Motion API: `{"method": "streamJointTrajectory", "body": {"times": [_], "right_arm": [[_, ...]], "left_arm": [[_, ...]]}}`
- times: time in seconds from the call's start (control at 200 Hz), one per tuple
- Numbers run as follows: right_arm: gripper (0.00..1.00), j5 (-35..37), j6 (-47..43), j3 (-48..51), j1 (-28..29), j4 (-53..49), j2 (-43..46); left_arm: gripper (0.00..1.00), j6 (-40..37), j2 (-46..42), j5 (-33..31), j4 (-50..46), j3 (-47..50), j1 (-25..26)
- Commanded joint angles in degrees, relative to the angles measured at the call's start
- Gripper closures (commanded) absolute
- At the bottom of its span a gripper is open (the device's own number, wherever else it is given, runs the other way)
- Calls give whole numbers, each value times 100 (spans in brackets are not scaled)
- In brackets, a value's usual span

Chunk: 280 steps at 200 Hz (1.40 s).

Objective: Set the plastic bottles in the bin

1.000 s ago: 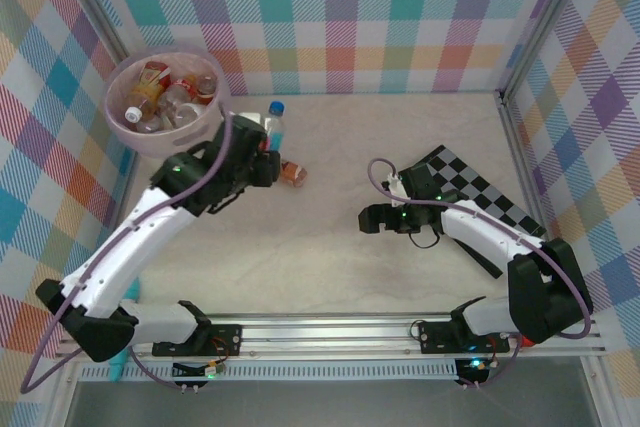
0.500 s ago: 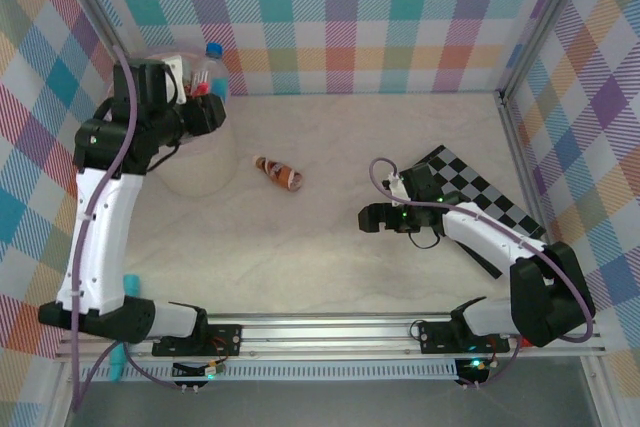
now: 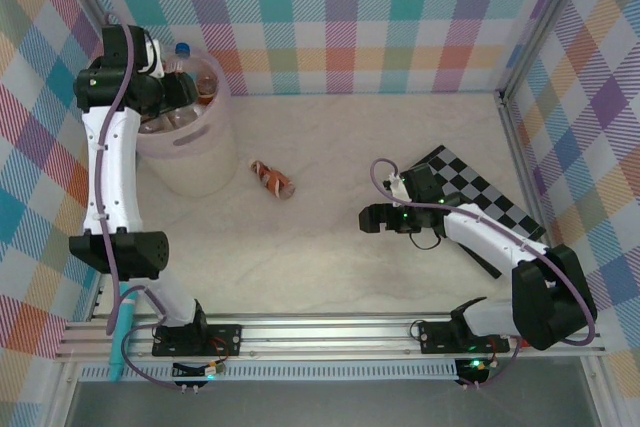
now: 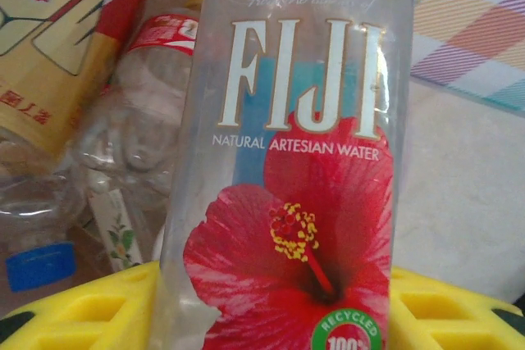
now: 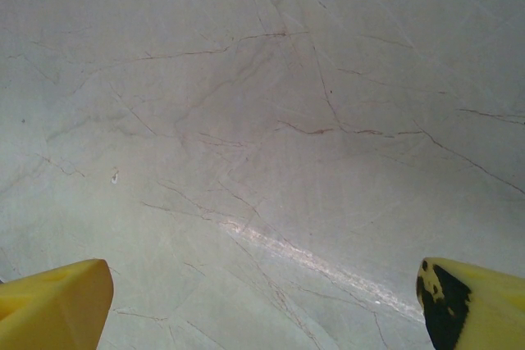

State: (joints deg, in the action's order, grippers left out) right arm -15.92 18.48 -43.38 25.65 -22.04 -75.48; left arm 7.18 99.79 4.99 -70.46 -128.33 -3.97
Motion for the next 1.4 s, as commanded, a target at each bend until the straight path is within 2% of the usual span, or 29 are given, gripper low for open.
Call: {"method": "streamJointTrajectory", "body": {"times": [0.0, 0.105, 0.165, 0.24, 0.32, 0.385, 0.55, 0.65, 0.825, 1.06, 1.235, 1.395], "right_arm": [[5, -51, -29, 43, 37, 33, 34], [5, -62, -54, 22, 39, 12, -1], [5, -73, -54, 8, 37, 18, -17], [5, -103, -38, 0, 38, 38, -48], [5, -110, -31, -2, 37, 53, -72], [5, -125, -21, 4, 37, 72, -106], [5, -143, -5, 20, 41, 121, -133], [5, -113, -36, 30, 37, 106, -133], [5, -168, -49, 31, 37, 145, -210], [5, -176, -7, 89, 39, 218, -215], [5, -181, -2, 71, 37, 220, -248], [5, -204, 15, 87, 37, 250, -274]], "left_arm": [[52, -272, 94, -156, -416, -252, -98], [27, -352, 178, -239, -412, -386, -156], [17, -426, 173, -320, -331, -468, -157], [13, -471, 190, -531, -209, -645, -166], [12, -488, 208, -679, 25, -803, -185], [15, -483, 228, -696, 307, -803, -182], [42, -156, 303, -605, 553, -686, -183], [49, -44, 136, -388, 891, -176, -179], [53, -192, 463, -605, 844, -180, -184], [58, -922, 1255, -1035, 219, -554, -183], [60, -1209, 958, -1542, 330, 167, -183], [60, -1372, 756, -1488, 110, 302, -183]]}}
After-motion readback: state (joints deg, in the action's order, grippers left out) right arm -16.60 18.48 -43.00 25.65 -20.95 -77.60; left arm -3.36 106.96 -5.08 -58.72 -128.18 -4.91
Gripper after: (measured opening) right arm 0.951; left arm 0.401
